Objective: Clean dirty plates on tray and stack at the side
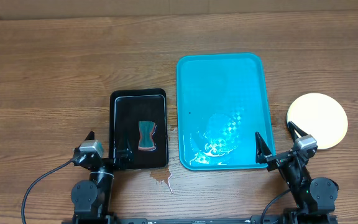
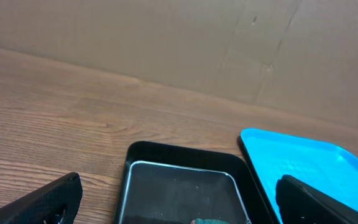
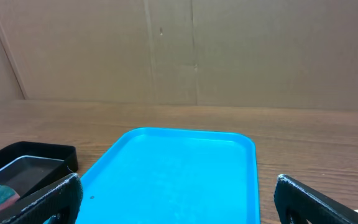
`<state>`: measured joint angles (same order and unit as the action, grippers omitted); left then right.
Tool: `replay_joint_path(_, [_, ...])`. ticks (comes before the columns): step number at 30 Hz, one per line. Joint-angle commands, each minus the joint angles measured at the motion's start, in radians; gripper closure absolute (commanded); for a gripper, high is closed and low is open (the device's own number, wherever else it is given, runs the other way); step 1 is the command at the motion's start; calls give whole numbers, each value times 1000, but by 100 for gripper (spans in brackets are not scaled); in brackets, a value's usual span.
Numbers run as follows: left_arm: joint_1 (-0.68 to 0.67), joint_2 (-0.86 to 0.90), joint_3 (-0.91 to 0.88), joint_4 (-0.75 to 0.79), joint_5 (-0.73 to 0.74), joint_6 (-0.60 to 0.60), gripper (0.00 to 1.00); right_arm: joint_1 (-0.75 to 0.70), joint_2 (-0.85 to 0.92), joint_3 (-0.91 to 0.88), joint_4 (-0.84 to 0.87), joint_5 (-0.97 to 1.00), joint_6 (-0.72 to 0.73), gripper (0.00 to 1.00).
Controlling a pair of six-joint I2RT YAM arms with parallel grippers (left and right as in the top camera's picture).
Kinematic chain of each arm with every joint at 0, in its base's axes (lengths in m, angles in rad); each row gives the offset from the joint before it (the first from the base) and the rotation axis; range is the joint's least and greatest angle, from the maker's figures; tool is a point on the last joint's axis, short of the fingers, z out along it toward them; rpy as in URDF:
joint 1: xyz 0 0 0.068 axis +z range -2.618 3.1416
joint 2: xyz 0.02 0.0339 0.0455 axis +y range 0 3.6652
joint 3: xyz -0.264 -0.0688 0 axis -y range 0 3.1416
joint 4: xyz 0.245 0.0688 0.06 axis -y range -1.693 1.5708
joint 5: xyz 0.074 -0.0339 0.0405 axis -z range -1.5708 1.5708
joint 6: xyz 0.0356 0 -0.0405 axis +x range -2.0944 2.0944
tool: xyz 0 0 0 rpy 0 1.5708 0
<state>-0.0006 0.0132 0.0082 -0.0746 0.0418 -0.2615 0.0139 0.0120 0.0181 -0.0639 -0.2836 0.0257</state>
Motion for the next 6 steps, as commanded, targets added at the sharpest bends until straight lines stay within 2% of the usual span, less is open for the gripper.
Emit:
replay_joint_path(1, [-7, -8, -3, 0, 6, 12, 0, -2, -5, -10, 6, 6, 0, 0])
replay_joint_path(6, [-7, -8, -3, 0, 6, 12, 0, -2, -5, -10, 6, 6, 0, 0])
